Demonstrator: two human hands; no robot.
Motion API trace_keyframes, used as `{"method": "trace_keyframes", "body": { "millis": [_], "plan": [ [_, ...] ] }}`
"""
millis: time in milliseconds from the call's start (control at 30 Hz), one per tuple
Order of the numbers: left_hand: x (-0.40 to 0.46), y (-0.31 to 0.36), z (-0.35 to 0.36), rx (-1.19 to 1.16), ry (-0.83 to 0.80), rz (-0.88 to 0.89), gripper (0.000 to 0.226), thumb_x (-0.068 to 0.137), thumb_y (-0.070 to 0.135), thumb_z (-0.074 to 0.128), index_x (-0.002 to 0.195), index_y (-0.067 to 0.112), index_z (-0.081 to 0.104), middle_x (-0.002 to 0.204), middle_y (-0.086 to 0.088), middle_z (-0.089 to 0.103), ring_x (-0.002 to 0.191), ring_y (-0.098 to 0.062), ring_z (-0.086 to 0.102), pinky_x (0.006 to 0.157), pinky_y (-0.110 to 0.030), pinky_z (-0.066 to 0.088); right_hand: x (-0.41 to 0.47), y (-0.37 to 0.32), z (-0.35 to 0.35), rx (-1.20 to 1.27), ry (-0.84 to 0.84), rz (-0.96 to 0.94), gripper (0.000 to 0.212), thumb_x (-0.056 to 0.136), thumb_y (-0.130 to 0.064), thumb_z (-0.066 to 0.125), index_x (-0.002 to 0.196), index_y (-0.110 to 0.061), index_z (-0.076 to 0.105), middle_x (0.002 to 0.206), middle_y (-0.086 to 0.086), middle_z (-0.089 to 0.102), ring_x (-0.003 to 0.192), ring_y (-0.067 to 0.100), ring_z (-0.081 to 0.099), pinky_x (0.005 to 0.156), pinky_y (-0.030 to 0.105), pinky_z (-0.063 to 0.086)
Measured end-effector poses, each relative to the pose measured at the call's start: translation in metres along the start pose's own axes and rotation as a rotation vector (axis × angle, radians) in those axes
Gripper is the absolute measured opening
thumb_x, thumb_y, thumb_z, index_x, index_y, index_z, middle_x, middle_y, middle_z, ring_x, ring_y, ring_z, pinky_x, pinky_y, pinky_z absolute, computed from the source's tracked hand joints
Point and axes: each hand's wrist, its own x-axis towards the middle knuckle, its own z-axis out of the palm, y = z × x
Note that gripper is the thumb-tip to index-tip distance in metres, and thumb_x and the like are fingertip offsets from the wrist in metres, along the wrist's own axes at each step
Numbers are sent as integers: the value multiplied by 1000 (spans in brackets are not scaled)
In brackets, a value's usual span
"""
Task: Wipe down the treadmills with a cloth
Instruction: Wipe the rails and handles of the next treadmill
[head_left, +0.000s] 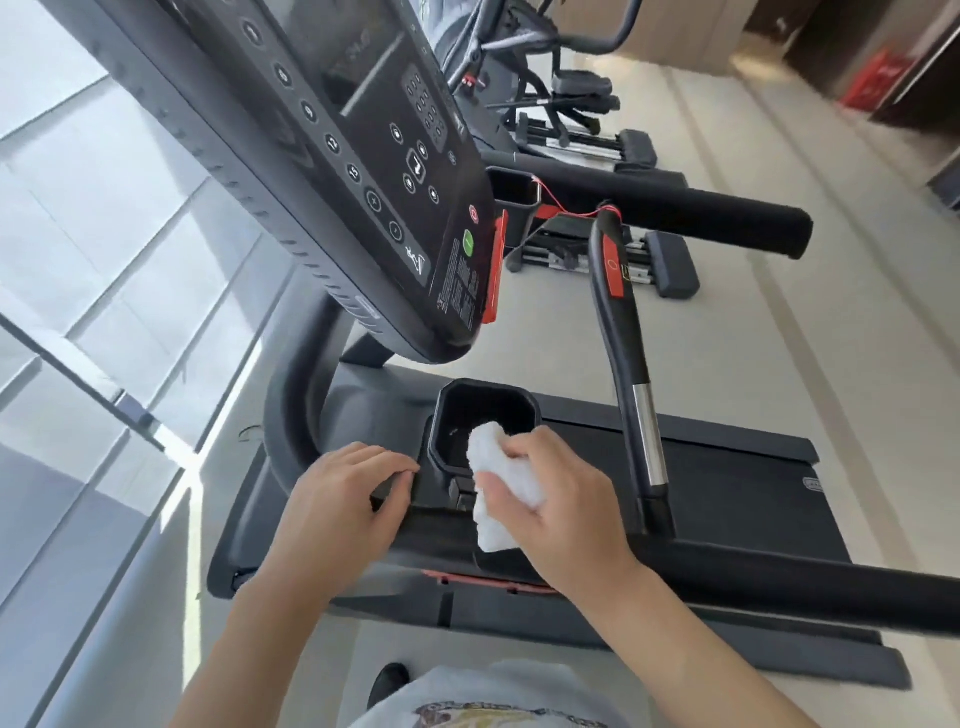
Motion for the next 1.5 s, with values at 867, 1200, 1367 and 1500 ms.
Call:
{"method": "trace_keyframes", "body": {
  "millis": [867,1200,1367,1500],
  "plan": [
    [20,-36,-4,-8,-83,38,17,83,32,53,70,24,59,58,9,54,57,-14,52,50,-31,45,91,23,41,-382,-51,302,21,96,-42,63,90,-21,64,82,-6,58,74,25,56,63,34,42],
    [21,-35,0,34,-62,76,18,81,32,56,65,24,59,55,9,52,53,-14,49,44,-23,33,20,-13,28,-200,-9,483,7,92,-30,69,86,-28,73,89,-24,70,83,7,59,72,30,49],
    [22,-34,1,38,-60,76,22,82,33,53,63,22,57,54,7,50,51,-16,47,44,-22,28,35,-27,50,-255,-78,393,36,92,-42,65,70,-26,41,65,-12,53,65,13,51,58,33,35],
    [22,-33,-1,49,-62,68,24,80,26,58,58,21,48,51,6,44,47,-17,40,43,-21,20,48,-55,86,-259,-83,268,28,96,-48,57,84,-29,40,84,-14,65,70,16,56,61,34,43]
  ]
}}
